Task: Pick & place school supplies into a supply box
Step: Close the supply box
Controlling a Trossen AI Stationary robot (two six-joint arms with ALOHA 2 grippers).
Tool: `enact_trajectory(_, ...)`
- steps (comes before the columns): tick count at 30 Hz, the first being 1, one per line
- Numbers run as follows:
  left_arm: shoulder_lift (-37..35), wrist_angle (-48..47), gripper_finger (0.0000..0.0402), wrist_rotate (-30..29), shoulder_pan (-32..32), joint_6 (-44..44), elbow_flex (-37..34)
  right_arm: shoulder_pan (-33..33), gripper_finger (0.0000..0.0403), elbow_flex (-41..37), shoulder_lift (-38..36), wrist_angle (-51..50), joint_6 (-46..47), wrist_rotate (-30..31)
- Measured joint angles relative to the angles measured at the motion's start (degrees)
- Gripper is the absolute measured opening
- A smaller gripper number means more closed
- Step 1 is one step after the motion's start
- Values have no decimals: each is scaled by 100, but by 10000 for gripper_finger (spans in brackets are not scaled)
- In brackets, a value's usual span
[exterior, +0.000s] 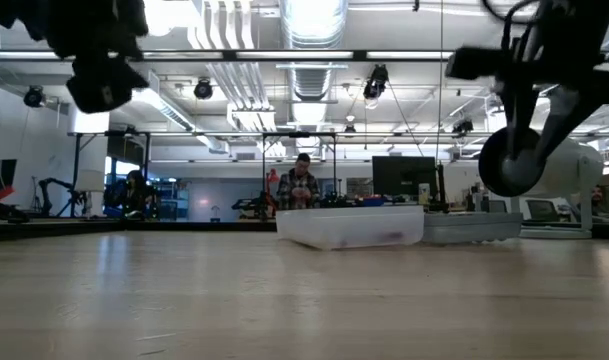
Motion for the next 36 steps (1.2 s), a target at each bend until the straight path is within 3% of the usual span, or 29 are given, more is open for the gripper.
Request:
enact_trajectory(4,423,-96,128,212,249,384,0,-493,91,-97,98,-506,-2,-14)
enact_trajectory(12,1425,97,120,523,986,958,0,-1372,91,-212,153,-575,-40,-18)
enact_trajectory(23,2972,1674,120,610,1914,886,2,-1434,79,-764,168,-662,-164,-3)
enact_trajectory(36,4467,1653,120,689,2156,916,529,-1685,74,-1921,168,1302,-451,7)
